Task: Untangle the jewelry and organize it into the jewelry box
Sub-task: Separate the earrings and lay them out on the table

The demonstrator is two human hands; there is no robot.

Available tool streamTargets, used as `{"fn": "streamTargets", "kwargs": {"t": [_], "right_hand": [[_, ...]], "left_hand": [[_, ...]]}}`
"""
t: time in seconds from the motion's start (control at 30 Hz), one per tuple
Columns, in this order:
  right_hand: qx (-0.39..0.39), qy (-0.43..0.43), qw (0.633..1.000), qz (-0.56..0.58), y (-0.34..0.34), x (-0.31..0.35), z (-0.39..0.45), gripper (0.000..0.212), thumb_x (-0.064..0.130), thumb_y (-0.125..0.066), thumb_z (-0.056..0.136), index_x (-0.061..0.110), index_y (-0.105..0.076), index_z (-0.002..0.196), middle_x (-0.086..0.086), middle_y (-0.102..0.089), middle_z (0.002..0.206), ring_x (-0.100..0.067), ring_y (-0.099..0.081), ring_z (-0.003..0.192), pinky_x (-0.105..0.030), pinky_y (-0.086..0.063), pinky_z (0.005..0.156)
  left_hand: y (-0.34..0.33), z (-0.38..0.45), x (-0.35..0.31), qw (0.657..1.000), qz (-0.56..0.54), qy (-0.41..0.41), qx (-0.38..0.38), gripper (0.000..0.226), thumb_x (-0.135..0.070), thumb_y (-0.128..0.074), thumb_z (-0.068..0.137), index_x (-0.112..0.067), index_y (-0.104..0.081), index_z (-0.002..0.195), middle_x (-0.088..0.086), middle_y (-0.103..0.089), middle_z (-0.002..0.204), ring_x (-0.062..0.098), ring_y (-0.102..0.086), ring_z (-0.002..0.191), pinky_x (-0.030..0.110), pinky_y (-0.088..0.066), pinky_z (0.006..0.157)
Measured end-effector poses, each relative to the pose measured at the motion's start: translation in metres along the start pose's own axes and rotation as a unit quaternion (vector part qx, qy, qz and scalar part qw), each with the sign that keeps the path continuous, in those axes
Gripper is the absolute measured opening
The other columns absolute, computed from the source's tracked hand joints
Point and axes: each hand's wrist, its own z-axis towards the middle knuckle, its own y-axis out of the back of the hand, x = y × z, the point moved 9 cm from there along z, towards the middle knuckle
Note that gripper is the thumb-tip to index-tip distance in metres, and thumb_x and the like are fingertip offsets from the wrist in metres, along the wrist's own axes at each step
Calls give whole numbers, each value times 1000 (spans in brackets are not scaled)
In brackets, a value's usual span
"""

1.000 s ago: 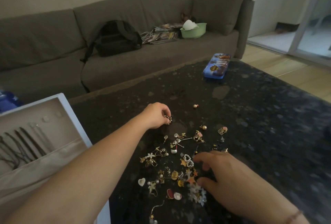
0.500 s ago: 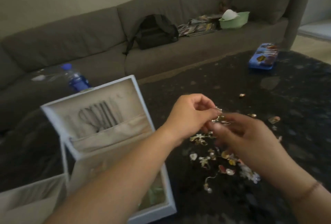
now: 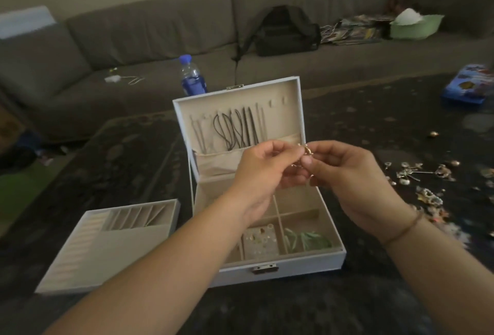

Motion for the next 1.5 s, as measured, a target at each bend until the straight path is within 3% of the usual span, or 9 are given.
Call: {"fn": "streamTargets", "kwargs": {"t": [0.17, 0.27, 0.4, 0.63, 0.8, 1.03, 1.17, 1.37, 1.5], "right_hand": [[12, -60, 995, -84, -25, -19, -1, 20, 3, -72, 81, 4, -70, 100, -14, -74, 83, -21, -70, 71, -29, -59, 67], [25, -69, 967, -245, -33, -32, -2, 14, 6, -73, 83, 11, -71, 96, -6, -74, 75, -15, -69, 64, -28, -60, 66], [70, -55, 878, -469, -64, -48, 11, 19, 19, -75, 84, 29, -68, 98, 9, -68, 83, -3, -64, 72, -17, -55, 65], [104, -96, 768, -625, -91, -82, 32, 9, 25, -71, 85, 33, -67, 86, 10, -66, 95, -11, -65, 84, -35, -58, 79], [117, -76, 773, -619, -93, -79, 29, 19, 24, -67, 86, 32, -70, 104, 5, -67, 107, -17, -67, 91, -37, -57, 84], [80, 5, 759, -646, -66, -31, -1, 25, 19, -61, 86, 30, -71, 106, 2, -68, 102, -21, -64, 91, -28, -48, 73], [-19, 41, 775, -631, -7, 5, -25, 26, 20, -54, 85, 32, -70, 102, 6, -71, 95, -21, -67, 85, -34, -56, 73], [-169, -27, 778, -604, 137, 31, -56, 21, 24, -59, 85, 39, -70, 94, 11, -72, 88, -16, -65, 79, -33, -55, 76], [-150, -115, 782, -594, 218, 22, -84, 26, 17, -66, 84, 42, -64, 78, 18, -67, 78, -5, -63, 79, -9, -42, 67]], "left_hand": [[52, -10, -2, 991, 126, -12, 32, 21, -16, -65, 93, -4, -64, 110, 13, -72, 103, 21, -73, 81, 30, -61, 75], [94, -12, -9, 947, 301, -110, -19, 12, -22, -62, 96, -20, -64, 107, -2, -68, 104, 11, -73, 83, 34, -61, 80], [123, -14, -2, 906, 374, -187, -70, 21, -9, -58, 97, -27, -60, 108, -12, -65, 104, -1, -69, 88, 31, -59, 83], [121, -19, 8, 871, 419, -250, -50, 26, -6, -61, 93, -29, -62, 107, -18, -61, 104, -6, -61, 98, 7, -46, 83], [105, -29, 5, 837, 476, -271, 4, 18, -17, -63, 91, -32, -65, 100, -24, -60, 96, -5, -57, 97, 5, -44, 78], [40, -57, 14, 776, 572, -244, 110, 15, -53, -59, 83, -37, -59, 82, -24, -57, 79, -3, -56, 76, 28, -52, 67], [-6, -70, 14, 789, 528, -289, 123, 18, -51, -54, 86, -35, -59, 80, -22, -55, 79, -2, -56, 75, 26, -50, 62], [-88, -77, 32, 752, 525, -362, 166, 15, -42, -52, 89, -29, -60, 86, -15, -56, 86, 6, -55, 81, 30, -50, 63], [-146, -73, 65, 721, 549, -366, 212, 14, -38, -50, 89, -28, -60, 90, -13, -57, 88, 10, -56, 84, 33, -54, 64]]}}
